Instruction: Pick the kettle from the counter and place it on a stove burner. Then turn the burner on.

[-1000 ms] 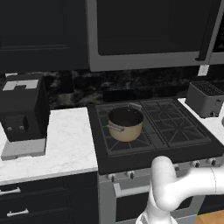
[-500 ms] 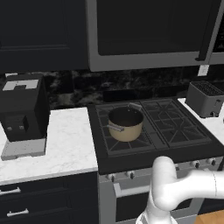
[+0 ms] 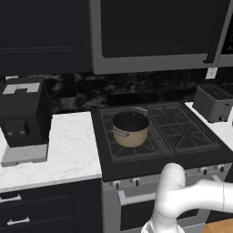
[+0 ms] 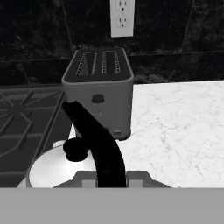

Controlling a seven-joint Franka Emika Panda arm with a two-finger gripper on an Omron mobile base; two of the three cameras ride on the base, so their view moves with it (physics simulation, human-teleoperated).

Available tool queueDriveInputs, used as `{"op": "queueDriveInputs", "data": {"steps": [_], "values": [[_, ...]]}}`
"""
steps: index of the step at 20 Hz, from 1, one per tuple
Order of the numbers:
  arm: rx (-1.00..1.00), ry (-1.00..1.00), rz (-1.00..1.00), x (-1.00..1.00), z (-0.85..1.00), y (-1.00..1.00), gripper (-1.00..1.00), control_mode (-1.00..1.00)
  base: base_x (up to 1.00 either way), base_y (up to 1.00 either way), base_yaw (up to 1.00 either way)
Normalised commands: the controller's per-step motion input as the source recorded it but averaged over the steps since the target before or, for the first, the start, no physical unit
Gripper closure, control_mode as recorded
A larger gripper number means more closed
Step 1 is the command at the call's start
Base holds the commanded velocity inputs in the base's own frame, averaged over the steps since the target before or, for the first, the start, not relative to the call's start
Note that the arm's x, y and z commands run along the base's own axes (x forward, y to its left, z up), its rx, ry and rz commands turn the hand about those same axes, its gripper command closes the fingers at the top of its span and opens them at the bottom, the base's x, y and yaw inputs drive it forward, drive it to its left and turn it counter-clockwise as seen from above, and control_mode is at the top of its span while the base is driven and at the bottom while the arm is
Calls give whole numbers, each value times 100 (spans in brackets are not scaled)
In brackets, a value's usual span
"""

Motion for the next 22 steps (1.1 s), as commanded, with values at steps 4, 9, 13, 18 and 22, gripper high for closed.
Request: {"op": "queueDriveInputs", "data": {"steps": [4,9,13,18,22], "values": [[-13,-12,6,-23,42,67,100,-100,0,0,0],[-12,-21,5,-24,35,78,100,-100,0,0,0],[-7,-28,4,-24,34,81,100,-100,0,0,0],[-2,-28,3,-18,29,93,100,-100,0,0,0],[0,-13,3,-1,13,86,100,-100,0,0,0]]}}
